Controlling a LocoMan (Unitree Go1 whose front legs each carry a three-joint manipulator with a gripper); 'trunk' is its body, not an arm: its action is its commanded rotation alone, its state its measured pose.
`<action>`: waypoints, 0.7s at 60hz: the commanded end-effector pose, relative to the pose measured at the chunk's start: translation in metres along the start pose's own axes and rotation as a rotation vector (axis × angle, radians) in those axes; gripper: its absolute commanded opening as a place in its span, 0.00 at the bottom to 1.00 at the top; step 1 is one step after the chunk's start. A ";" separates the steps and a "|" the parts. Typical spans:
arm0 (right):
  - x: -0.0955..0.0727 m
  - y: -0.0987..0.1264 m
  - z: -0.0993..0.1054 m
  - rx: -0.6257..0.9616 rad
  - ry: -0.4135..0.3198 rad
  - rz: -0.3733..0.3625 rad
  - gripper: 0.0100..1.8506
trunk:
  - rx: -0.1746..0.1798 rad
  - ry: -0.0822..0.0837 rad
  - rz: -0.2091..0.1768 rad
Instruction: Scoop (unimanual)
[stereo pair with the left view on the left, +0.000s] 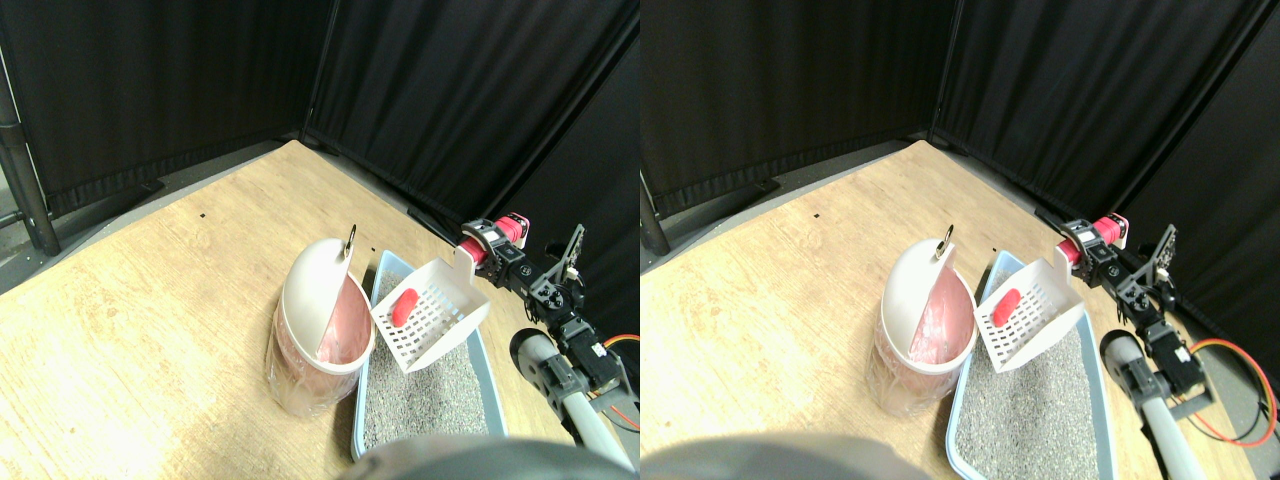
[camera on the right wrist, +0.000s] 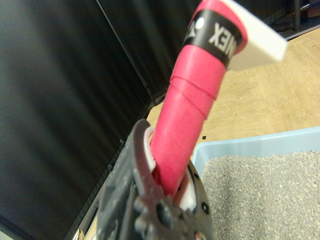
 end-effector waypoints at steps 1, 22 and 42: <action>0.000 0.002 0.013 0.044 -0.063 -0.023 0.09 | -0.003 -0.006 0.052; -0.005 0.006 0.017 0.091 -0.128 -0.066 0.02 | -0.006 -0.013 0.048; -0.004 0.011 0.013 0.028 -0.119 -0.112 0.02 | -0.010 -0.013 0.050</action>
